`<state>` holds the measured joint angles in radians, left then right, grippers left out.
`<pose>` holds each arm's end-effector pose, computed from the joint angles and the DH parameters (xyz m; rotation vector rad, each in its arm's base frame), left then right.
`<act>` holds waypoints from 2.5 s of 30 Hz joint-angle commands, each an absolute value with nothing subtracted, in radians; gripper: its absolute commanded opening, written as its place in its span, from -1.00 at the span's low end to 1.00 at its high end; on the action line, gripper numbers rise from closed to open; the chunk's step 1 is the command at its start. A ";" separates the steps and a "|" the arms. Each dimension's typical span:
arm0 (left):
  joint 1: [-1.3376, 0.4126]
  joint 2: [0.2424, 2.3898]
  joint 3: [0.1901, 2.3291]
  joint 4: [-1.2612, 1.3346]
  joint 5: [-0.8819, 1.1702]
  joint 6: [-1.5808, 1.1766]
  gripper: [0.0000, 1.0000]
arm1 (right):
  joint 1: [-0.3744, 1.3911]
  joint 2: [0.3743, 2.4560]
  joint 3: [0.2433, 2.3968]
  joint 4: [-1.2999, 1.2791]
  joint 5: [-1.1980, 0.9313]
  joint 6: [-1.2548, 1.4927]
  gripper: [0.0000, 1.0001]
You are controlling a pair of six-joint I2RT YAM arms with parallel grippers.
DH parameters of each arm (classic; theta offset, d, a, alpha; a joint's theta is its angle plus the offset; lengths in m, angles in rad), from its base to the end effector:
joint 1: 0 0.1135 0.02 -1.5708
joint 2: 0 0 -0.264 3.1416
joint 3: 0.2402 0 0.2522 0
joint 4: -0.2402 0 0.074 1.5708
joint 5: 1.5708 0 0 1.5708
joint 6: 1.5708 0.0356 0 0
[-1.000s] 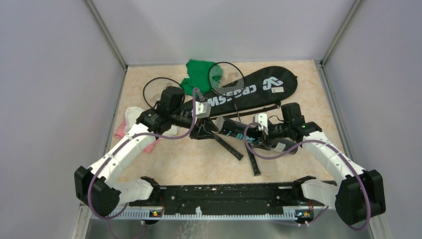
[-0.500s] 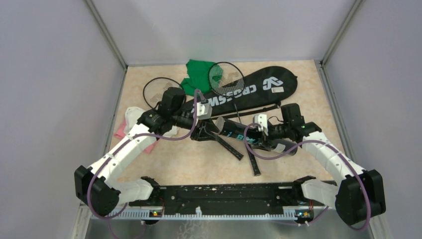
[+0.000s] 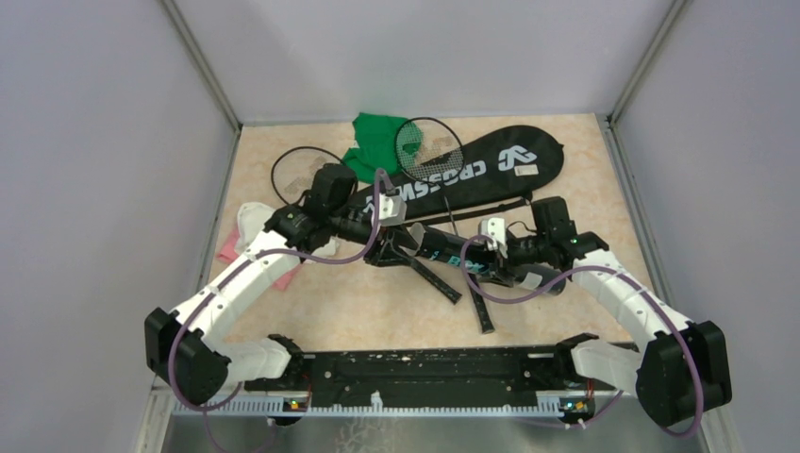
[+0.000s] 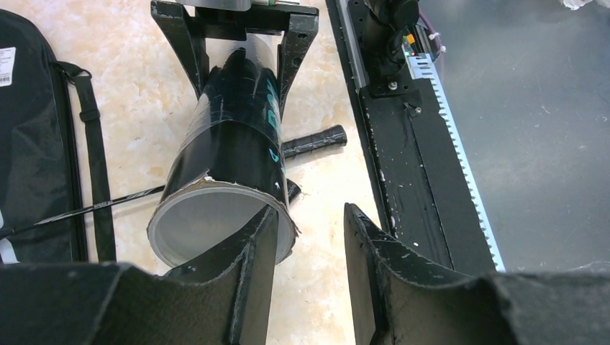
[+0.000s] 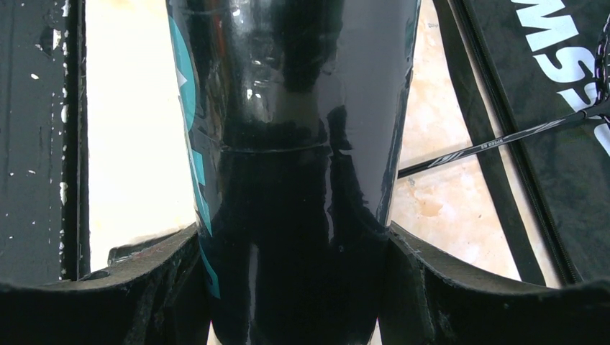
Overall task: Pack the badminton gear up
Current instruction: Close the lid on the shuttle tube.
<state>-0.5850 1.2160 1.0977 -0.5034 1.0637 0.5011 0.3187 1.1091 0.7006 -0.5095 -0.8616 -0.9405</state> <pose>0.1936 -0.1656 0.3386 1.5221 1.3737 -1.1961 0.1910 0.0915 0.2304 -1.5570 1.5615 0.7278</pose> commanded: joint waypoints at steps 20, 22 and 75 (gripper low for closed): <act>-0.612 1.268 1.137 -0.527 1.076 0.657 0.10 | 0.348 1.087 0.712 -0.462 -0.923 -0.940 -0.32; -0.612 1.262 1.128 -0.516 1.077 0.661 0.15 | 0.348 1.085 0.712 -0.460 -0.923 -0.940 -0.32; -0.370 1.114 1.140 -0.498 0.958 0.631 0.56 | 0.325 1.082 0.736 -0.379 -0.815 -0.774 -0.33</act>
<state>-0.4007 1.1481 1.0790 -0.4980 1.0027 0.6121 0.3290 1.0988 0.6937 -0.4427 -0.8223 -0.8158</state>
